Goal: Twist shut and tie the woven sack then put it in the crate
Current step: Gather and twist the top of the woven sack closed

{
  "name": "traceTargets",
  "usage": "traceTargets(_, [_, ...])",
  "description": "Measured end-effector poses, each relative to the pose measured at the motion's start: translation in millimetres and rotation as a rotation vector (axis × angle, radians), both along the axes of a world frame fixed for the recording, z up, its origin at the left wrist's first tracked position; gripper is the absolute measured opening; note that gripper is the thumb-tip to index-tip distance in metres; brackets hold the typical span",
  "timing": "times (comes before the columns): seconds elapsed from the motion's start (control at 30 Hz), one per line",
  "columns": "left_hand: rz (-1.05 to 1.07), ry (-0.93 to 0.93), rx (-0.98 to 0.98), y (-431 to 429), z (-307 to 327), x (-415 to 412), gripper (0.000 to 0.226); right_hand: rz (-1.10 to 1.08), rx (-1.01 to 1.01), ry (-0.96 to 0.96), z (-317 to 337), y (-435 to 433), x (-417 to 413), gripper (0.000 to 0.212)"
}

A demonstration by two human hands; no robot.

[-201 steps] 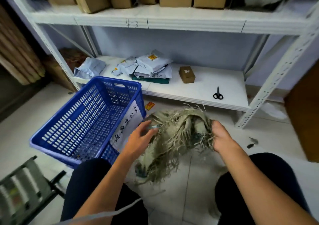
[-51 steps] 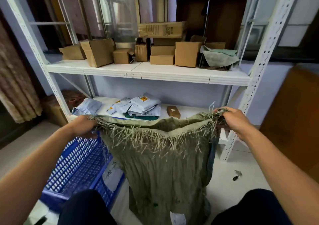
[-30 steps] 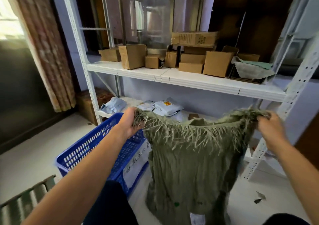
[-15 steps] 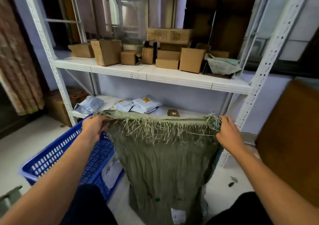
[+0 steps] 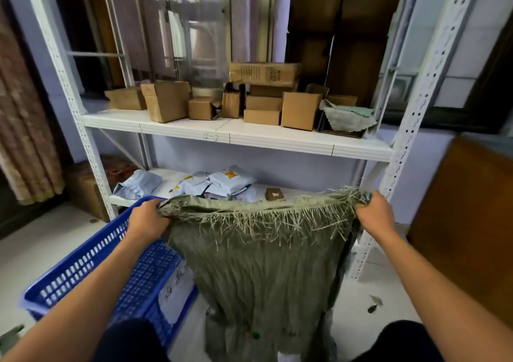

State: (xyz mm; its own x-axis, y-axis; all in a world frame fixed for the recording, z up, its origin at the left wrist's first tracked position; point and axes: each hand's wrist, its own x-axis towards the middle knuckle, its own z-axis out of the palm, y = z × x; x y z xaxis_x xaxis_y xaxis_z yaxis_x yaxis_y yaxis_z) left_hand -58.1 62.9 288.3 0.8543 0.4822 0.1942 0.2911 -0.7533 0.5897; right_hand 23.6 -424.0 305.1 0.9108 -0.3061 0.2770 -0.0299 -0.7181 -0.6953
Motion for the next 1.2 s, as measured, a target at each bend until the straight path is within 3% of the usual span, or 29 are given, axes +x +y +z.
traceTargets(0.1, [0.057, 0.022, 0.098, 7.5, -2.9, -2.2, 0.02, 0.012, -0.031, 0.013, 5.1, -4.8, -2.6, 0.035])
traceTargets(0.2, [0.098, 0.04, 0.206, 4.6, -0.3, -4.8, 0.027, 0.041, -0.19, 0.031, 9.3, -9.2, -6.5, 0.023])
traceTargets(0.33, [0.081, 0.045, 0.231, -0.9, 6.2, -2.2, 0.024, 0.031, -0.32, 0.089, 11.1, -10.2, -5.7, 0.031])
traceTargets(0.4, [0.064, 0.028, 0.057, -4.1, 10.3, 2.3, 0.023, 0.044, -0.38, 0.103, 11.9, -8.2, -5.1, 0.034])
traceTargets(0.47, [0.034, -0.037, -0.258, -7.9, 14.5, 7.3, 0.025, 0.109, -0.371, 0.128, 14.2, -4.6, -6.4, 0.028])
traceTargets(0.57, [-0.033, -0.077, -0.781, -14.6, 21.8, 9.7, 0.029, 0.161, -0.087, 0.2, 17.9, -1.1, -6.5, 0.033])
traceTargets(0.73, [-0.116, -0.11, -1.215, -13.6, 27.5, 14.5, 0.035, 0.15, 0.386, 0.213, 30.7, 1.1, -13.7, 0.027])
traceTargets(0.87, [-0.15, -0.15, -1.161, -15.0, 25.7, 18.8, 0.024, 0.298, 0.547, 0.245, 30.9, -2.7, -12.3, 0.028])
traceTargets(0.97, [-0.272, -0.128, -1.203, -16.5, 30.1, 18.7, 0.049, 0.301, 0.822, 0.184, 33.6, 0.6, -15.4, 0.022])
traceTargets(1.03, [-0.249, -0.125, -1.214, -15.2, 30.1, 21.6, 0.053, 0.275, 0.911, 0.163, 31.3, -1.2, -12.0, 0.011])
traceTargets(1.1, [-0.164, -0.151, -1.077, -13.1, 26.9, 25.4, 0.041, 0.233, 0.84, 0.229, 28.0, -4.1, -12.5, 0.019])
traceTargets(1.2, [-0.132, -0.099, -0.725, -10.8, 19.5, 26.6, 0.03, 0.232, 0.492, 0.253, 20.4, -12.5, -10.8, 0.019])
